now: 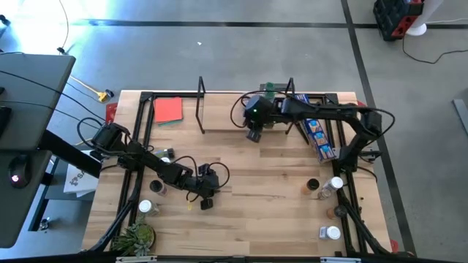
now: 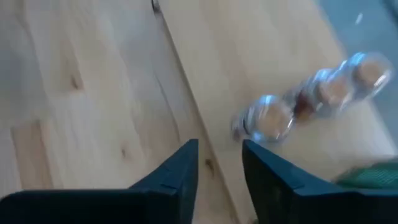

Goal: Shelf spices
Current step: Put the transparent seasoning bottle on the shelf aligned with the other transparent seasoning bottle

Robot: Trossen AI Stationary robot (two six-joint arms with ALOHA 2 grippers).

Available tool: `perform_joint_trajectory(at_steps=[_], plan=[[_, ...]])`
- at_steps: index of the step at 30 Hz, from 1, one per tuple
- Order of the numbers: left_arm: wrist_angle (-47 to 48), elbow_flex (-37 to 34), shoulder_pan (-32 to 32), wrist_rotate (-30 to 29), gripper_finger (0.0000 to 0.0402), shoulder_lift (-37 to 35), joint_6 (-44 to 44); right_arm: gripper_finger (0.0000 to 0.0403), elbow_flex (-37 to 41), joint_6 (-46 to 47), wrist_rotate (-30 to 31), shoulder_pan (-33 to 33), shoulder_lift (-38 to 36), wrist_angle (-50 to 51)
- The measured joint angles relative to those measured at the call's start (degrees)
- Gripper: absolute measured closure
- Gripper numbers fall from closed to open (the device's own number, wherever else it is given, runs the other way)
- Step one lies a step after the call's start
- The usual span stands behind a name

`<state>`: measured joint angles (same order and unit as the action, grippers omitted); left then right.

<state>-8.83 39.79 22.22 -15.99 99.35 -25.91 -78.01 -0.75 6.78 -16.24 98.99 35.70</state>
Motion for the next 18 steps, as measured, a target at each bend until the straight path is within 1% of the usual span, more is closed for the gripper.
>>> perform_joint_trajectory(at_steps=[4, 8, 12, 18], plan=[[-0.3, 0.0, 0.0, 0.0, 0.0315, 0.0, 0.0, 0.0319, 0.0, -0.4, -0.4, -0.9, 4.0, -1.0], [-0.3, 0.0, 0.0, 0.0, 0.0315, 0.0, 0.0, 0.0335, 0.1, -0.6, 0.2, -1.4, 7.0, -2.3], [-0.4, 0.0, -0.1, 0.0, 0.0315, 0.0, 0.0, 0.0341, 0.1, -0.7, 1.8, -1.7, 7.8, -4.4], [-0.4, 0.0, -0.1, 0.0, 0.0315, 0.0, 0.0, 0.0342, 0.1, 0.8, 2.5, -2.7, 7.8, -7.5]])
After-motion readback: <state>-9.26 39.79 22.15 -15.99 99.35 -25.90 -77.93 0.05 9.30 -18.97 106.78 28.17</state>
